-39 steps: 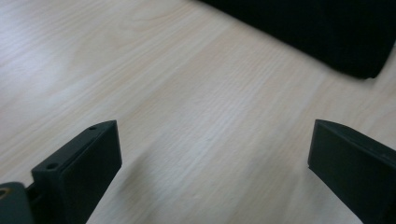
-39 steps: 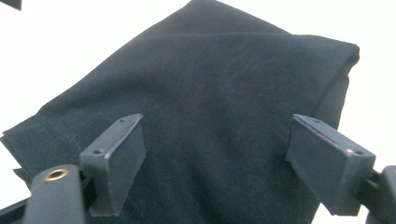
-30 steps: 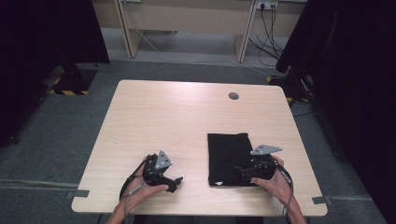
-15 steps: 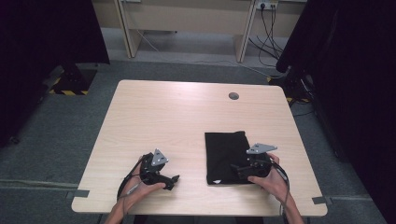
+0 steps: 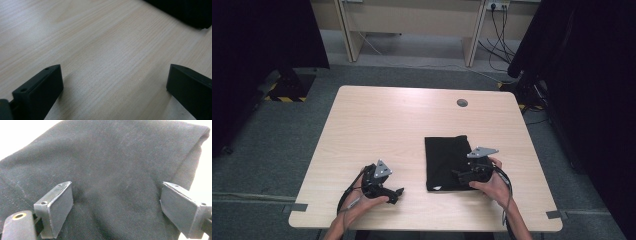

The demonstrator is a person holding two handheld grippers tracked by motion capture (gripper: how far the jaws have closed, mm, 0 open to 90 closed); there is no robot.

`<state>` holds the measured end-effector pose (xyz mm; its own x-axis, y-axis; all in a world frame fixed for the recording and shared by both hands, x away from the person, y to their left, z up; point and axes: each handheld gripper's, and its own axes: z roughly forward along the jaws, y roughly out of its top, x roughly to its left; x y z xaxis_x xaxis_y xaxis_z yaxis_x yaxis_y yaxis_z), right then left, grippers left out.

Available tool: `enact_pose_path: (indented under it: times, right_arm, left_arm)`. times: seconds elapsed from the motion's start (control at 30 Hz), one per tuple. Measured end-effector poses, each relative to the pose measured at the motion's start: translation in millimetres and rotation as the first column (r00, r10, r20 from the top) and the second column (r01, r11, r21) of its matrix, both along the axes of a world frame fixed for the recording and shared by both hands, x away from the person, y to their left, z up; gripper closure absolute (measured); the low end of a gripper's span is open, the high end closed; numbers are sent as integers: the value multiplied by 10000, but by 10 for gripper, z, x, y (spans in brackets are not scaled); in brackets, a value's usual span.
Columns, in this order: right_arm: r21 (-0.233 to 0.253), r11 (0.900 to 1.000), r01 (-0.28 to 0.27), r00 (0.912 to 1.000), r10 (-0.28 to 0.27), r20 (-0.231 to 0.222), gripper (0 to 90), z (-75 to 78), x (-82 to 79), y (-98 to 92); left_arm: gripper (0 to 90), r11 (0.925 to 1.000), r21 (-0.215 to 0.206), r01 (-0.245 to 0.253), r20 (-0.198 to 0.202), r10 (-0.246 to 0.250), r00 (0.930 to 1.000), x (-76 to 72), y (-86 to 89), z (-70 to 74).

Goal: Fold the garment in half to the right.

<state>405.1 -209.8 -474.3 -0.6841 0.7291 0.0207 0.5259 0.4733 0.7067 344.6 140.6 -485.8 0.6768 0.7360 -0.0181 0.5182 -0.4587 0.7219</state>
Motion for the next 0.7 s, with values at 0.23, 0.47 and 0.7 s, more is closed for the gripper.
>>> enact_pose_path:
  times: [0.23,0.47,0.7]
  right_arm:
    - [-4,10000,-100,9999,100,34,131,-5,122,171]
    - [100,9999,-71,9999,70,112,130,-20,225,336]
    - [207,9996,-180,9995,175,247,130,-36,294,415]
  left_arm:
    - [0,10000,-5,9,1,-9,10000,-3,1,0]
    - [0,10000,-6,18,0,-18,10000,-7,2,0]
    - [0,10000,8,23,-1,-23,10000,-9,4,0]
